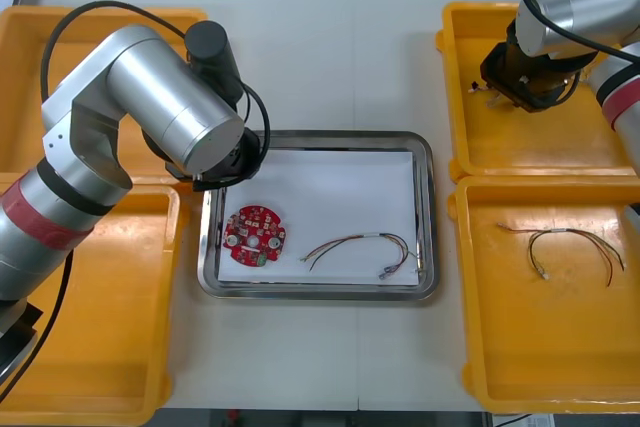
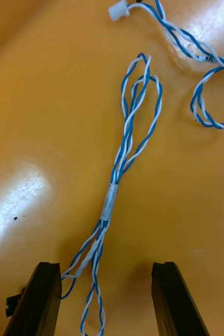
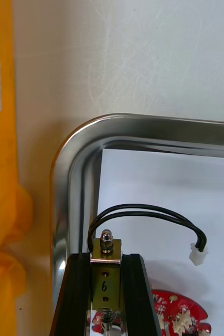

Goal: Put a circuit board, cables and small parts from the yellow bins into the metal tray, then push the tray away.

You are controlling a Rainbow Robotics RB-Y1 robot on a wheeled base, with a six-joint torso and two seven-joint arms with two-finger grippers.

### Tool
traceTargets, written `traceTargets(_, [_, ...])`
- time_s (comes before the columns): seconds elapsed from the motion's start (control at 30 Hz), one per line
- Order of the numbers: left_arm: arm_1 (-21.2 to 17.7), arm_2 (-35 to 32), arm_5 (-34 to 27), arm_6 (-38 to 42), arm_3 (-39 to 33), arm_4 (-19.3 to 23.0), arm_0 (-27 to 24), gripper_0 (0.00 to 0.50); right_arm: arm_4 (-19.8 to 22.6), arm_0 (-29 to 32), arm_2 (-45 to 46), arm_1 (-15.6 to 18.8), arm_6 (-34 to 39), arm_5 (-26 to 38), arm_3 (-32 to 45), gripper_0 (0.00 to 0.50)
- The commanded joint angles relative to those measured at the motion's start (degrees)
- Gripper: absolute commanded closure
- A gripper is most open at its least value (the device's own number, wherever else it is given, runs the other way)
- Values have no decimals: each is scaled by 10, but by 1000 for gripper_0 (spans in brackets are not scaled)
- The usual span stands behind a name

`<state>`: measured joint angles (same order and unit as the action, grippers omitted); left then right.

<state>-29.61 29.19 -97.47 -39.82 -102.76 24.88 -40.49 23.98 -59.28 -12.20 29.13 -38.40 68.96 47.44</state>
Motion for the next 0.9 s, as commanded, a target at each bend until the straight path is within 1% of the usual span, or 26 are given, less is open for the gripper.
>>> traceTargets(0.03, [11,17,31,-32,19,1,-5,500,-4,-29,-11,-14,34,-6,3,0])
traceTargets(0.13, [13,23,48,-47,29,1,-5,500,-1,-29,-14,-16,36,-6,3,0])
traceTargets(0.33, [13,35,69,-53,41,3,-5,500,6,-29,-22,-18,39,-6,3,0])
traceTargets(0.37, [13,38,76,-54,43,3,-5,500,7,-29,-22,-18,39,-5,4,20])
traceTargets(0.43, [14,42,90,-57,48,3,-5,500,10,-29,-22,-18,39,-5,3,259])
traceTargets(0.47, [14,46,98,-59,54,3,-5,500,11,-29,-22,-18,39,-5,3,454])
traceTargets(0.5, [14,47,101,-61,56,3,-5,500,11,-29,-22,-18,39,-5,3,500])
traceTargets(0.73, [17,59,111,-63,66,-2,-7,500,14,-30,-22,-6,24,-4,5,500])
traceTargets(0.8, [18,60,111,-63,69,-2,-6,500,17,-31,-22,1,15,5,12,500])
traceTargets(0.9, [22,60,111,-63,72,-4,-7,500,21,-31,-21,16,-19,37,34,500])
